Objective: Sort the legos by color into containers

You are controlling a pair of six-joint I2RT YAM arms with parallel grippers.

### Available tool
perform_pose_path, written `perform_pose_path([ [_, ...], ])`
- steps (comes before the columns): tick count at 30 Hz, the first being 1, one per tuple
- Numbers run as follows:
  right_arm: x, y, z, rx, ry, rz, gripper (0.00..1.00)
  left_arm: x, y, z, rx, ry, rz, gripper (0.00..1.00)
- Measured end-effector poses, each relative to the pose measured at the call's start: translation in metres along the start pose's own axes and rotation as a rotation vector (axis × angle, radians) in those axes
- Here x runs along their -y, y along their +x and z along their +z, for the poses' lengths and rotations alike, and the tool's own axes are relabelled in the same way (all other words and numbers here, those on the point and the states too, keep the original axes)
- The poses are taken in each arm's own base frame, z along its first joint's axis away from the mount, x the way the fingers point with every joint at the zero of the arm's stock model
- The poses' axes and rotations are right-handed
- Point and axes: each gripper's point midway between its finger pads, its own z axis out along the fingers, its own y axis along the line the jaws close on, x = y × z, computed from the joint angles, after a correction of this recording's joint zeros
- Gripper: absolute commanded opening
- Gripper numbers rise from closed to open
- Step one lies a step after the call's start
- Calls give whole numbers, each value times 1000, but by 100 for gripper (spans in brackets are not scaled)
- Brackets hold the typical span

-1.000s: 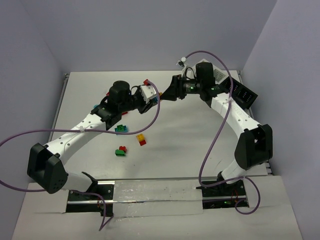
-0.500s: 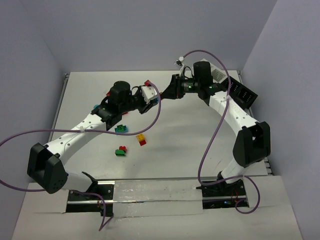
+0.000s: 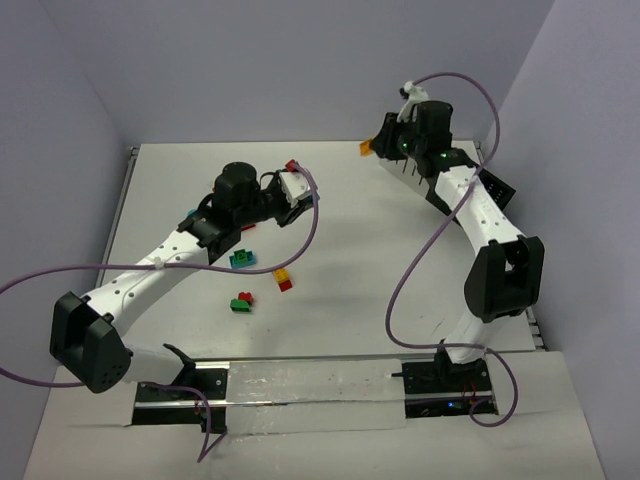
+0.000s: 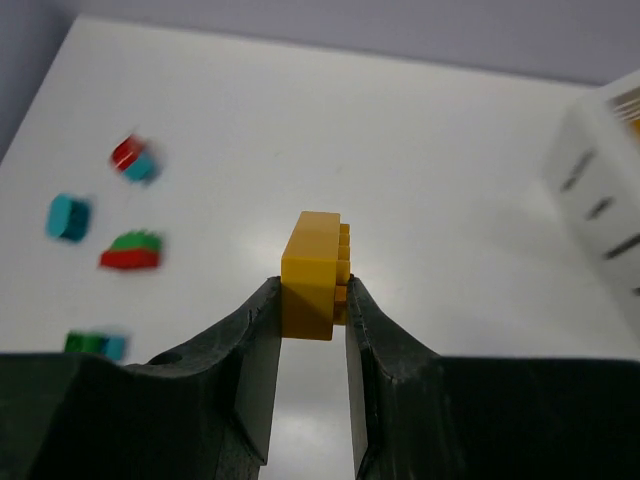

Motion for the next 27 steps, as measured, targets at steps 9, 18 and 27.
perform_pose_path([
  [9, 104, -74, 22, 190, 283, -65, 0, -9, 8, 3, -21, -31, -89, 0],
  [18, 164, -53, 56, 145, 386, -95, 0, -38, 22, 16, -53, -81, -231, 0],
  [27, 185, -41, 76, 115, 413, -129, 64, -41, 20, 23, -55, -80, -266, 0],
])
